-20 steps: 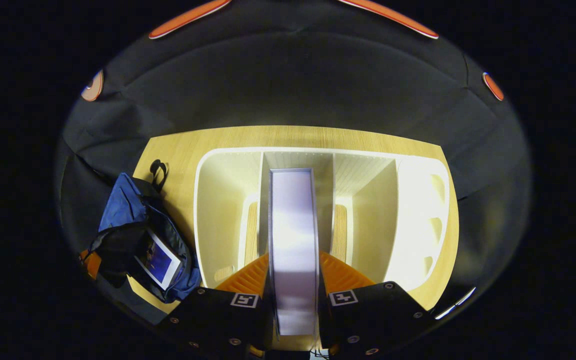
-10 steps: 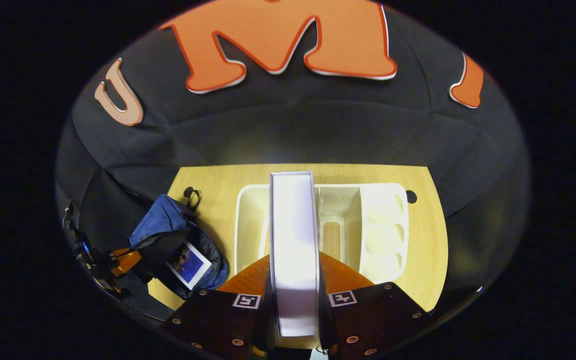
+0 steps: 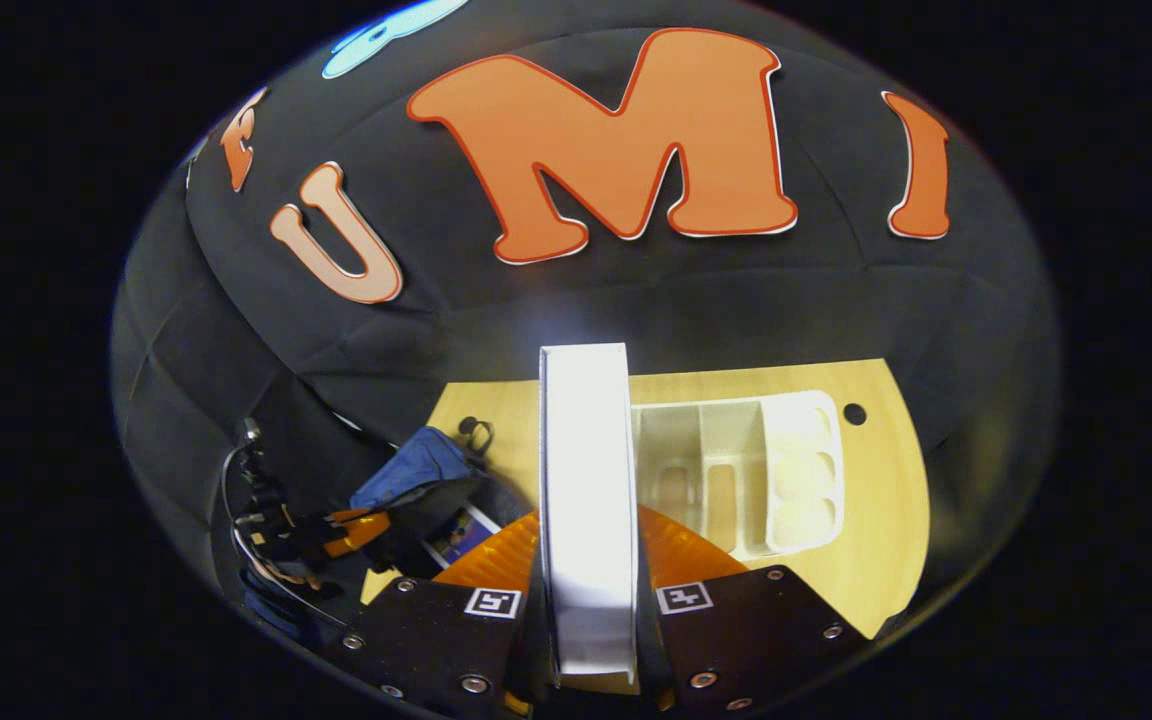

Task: Open the schoolbag, grab two books from the bookshelf and put them into the schoolbag.

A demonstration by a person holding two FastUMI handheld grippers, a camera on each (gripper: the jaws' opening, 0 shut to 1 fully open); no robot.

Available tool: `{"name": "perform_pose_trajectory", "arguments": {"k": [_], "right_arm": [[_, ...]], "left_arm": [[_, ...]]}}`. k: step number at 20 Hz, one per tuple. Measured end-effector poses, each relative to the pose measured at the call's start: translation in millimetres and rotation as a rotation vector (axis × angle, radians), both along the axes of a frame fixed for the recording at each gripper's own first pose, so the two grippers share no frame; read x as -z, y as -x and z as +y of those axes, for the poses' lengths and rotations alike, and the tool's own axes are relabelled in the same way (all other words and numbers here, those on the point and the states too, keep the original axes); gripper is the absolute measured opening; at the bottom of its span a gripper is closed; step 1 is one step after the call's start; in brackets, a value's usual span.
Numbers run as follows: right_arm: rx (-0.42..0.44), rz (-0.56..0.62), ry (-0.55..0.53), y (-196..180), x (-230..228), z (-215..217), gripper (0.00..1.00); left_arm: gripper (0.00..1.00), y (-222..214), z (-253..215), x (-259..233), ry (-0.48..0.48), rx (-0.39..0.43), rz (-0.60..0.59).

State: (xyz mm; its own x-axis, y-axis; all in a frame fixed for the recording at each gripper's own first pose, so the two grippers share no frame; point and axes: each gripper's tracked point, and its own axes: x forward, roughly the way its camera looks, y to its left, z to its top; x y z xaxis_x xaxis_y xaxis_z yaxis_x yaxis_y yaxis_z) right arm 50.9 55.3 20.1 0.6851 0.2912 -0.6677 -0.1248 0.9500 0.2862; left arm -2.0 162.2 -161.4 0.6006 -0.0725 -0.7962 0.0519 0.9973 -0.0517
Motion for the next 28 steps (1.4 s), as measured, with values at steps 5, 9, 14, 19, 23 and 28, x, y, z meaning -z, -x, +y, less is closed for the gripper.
{"name": "perform_pose_trajectory", "arguments": {"k": [5, 9, 14, 19, 23, 28], "right_arm": [[-0.042, 0.108, -0.137, 28, 59, 52, 0.34], [-0.031, 0.218, -0.251, 39, 110, 90, 0.34], [0.013, 0.276, -0.388, 39, 148, 135, 0.34], [0.079, 0.312, -0.456, 42, 185, 172, 0.34], [0.157, 0.335, -0.535, 45, 217, 207, 0.33], [0.215, 0.331, -0.614, 43, 245, 242, 0.33]], "left_arm": [[0.01, -1, 1, -1, -0.020, 0.006, -0.002], [0.01, -1, 5, -4, -0.035, 0.009, -0.007], [0.00, -3, 5, -2, -0.048, 0.012, 0.002], [0.00, -7, 6, -1, -0.053, -0.006, 0.003], [0.00, -8, 9, -3, -0.064, -0.009, 0.000], [0.00, -9, 5, -2, -0.084, 0.017, 0.016]]}}
